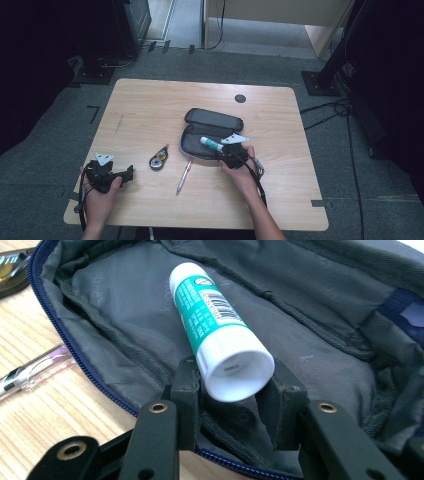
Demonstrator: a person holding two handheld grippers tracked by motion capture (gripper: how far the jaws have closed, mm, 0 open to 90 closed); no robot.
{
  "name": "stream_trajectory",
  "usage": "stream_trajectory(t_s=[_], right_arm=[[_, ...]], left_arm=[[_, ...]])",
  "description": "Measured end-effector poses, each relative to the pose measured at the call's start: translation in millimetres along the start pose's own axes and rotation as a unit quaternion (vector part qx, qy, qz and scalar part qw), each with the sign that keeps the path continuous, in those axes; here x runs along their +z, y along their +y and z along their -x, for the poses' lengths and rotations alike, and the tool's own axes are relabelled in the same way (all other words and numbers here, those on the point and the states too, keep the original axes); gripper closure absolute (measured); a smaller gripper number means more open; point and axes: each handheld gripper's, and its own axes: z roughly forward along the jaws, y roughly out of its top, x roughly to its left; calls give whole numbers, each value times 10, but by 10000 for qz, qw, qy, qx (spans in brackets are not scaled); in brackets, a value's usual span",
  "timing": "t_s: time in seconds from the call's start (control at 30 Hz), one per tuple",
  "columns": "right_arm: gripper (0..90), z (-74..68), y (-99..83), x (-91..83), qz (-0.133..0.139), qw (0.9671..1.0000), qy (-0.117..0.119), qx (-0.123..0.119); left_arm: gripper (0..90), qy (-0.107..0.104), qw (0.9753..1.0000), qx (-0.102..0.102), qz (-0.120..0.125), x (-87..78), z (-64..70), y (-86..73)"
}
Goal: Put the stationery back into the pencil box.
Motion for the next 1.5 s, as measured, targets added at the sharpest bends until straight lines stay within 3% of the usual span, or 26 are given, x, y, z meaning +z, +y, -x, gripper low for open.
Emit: stream_trajectory(t_s=[0.13,0.27,0.37,0.47,0.53,0.63,0.73,0.9,1.3,1.5], right_arm=[[570,42,4,-32,77,9999,-72,87],[569,90,10,-71,172,9997,-111,158],[599,138,9,-98,205,9991,-304,212],[582,145,12,-96,250,9991,-212,269],[561,129,25,-72,262,9994,-144,199],[555,98,76,-3,119,9995,-290,19],[600,83,111,87,-16,9993,-379,-74],[632,75,103,83,-81,9991,-388,-167],[647,159,69,-57,-248,9984,-500,107],[646,208,41,-125,-80,9980,-564,265]], left_arm=[[0,0,10000,3,1,0,-1,0],[0,0,10000,-1,0,0,0,0],[0,1,10000,1,0,0,0,0],[0,0,10000,0,0,0,0,0],[0,0,10000,0,-1,0,0,0],[0,0,10000,-1,0,0,0,0],[0,0,10000,-1,0,0,0,0],[0,0,10000,1,0,0,0,0],[0,-4,10000,10,1,1,4,1],[0,-3,10000,10,3,2,6,2]])
